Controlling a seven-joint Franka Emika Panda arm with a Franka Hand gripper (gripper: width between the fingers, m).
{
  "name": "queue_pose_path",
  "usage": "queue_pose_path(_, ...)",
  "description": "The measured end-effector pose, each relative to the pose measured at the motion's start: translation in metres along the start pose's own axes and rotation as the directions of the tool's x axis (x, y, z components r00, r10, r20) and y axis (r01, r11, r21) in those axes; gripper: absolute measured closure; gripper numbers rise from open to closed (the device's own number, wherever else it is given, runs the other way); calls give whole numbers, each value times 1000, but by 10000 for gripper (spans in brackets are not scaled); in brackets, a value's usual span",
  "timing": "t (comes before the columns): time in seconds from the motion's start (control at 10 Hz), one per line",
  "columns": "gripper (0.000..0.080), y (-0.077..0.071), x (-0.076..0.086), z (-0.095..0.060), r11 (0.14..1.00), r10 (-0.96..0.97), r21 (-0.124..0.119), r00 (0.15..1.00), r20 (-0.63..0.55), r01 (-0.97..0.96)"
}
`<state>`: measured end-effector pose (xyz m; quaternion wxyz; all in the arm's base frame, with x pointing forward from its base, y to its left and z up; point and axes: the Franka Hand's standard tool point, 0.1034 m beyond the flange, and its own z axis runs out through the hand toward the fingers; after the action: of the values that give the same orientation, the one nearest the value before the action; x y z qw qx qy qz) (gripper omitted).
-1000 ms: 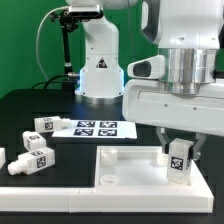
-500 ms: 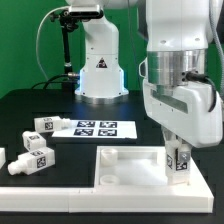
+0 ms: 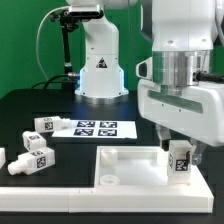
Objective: Assemble one leg
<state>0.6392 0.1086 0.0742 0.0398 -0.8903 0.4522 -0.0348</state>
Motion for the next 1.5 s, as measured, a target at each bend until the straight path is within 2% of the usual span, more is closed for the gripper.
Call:
queue_pose_path(0.1, 184, 1, 1, 0, 986, -164, 0, 986, -2, 164)
queue_pose_path(0.2, 157, 1, 0, 1, 970, -245, -1, 970, -1, 245)
queue_pose_path(0.4, 152, 2, 1, 1, 937, -350, -4, 937, -2, 350)
queue_pose_path(0.5, 151, 2, 1, 1, 895, -445, -13, 895, -8, 445)
queue_pose_path(0.6, 151, -2, -6, 1, 795, -606, -39, 796, -17, 605)
queue_pose_path(0.7, 151, -2, -6, 2, 683, -730, -38, 684, -9, 729)
queue_pose_path(0.8, 151, 0, -2, 2, 681, -732, -36, 681, -8, 732)
queue_pose_path(1.0, 176, 0, -2, 3, 714, -700, -38, 715, -9, 699)
queue_pose_path(1.2, 518, 1, -2, 3, 786, -618, -37, 786, -12, 618)
queue_pose_path(1.5, 514, 1, -3, 4, 893, -450, -34, 893, -18, 450)
